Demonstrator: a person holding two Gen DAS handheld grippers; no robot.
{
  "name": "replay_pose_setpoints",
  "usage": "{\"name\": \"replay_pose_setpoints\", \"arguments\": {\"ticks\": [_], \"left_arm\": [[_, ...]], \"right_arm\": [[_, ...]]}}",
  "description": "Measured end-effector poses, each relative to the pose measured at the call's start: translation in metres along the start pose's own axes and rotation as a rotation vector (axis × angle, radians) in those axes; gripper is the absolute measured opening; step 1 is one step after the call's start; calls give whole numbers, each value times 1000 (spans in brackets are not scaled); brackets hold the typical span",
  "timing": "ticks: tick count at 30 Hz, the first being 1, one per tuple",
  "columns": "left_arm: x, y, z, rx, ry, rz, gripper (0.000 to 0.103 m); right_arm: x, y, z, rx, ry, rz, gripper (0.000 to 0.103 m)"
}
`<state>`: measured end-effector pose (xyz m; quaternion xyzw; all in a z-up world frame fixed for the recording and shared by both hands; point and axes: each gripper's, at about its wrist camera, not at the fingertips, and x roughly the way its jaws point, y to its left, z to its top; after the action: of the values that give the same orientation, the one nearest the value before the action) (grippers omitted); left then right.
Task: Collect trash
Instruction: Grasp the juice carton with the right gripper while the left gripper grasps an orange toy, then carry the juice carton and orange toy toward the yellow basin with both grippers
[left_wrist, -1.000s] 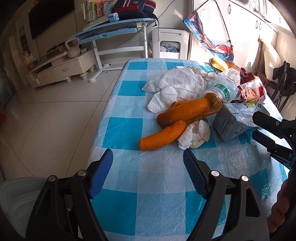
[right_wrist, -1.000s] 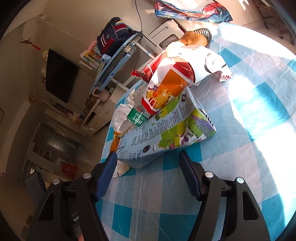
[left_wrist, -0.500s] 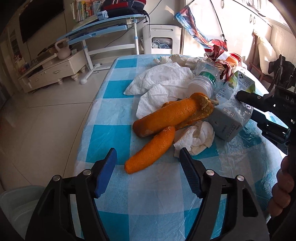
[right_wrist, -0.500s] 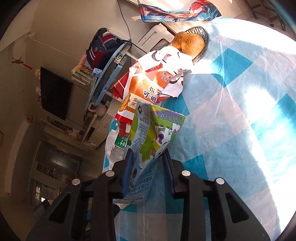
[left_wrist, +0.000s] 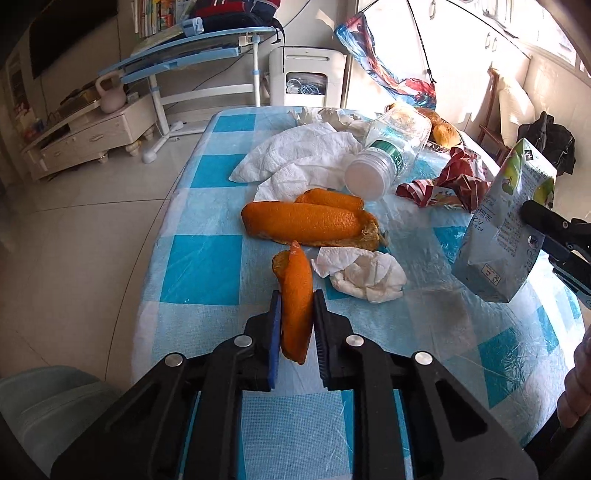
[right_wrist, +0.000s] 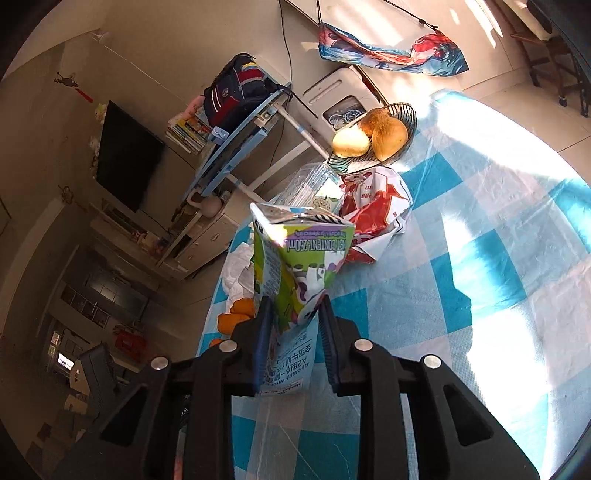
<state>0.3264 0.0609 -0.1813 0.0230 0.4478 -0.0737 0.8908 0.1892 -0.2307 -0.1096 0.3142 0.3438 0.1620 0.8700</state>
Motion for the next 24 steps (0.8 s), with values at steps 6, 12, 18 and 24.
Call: {"name": "replay_pose_setpoints", "arguments": {"ticks": [6, 12, 18, 24], "left_arm": [[-13, 5, -9, -43, -3, -26, 16], [-34, -1, -17, -56, -32, -34, 16], [-52, -13, -21, -55, -57, -27, 16], [-68, -19, -26, -59, -73, -29, 16]], "right_arm": [[-11, 15, -5, -74, -2, -14, 26], [-11, 21, -6, -79, 1, -7, 26], [-20, 24, -10, -89, -8, -8, 26], [-29, 26, -12, -100, -14, -10, 26]]}}
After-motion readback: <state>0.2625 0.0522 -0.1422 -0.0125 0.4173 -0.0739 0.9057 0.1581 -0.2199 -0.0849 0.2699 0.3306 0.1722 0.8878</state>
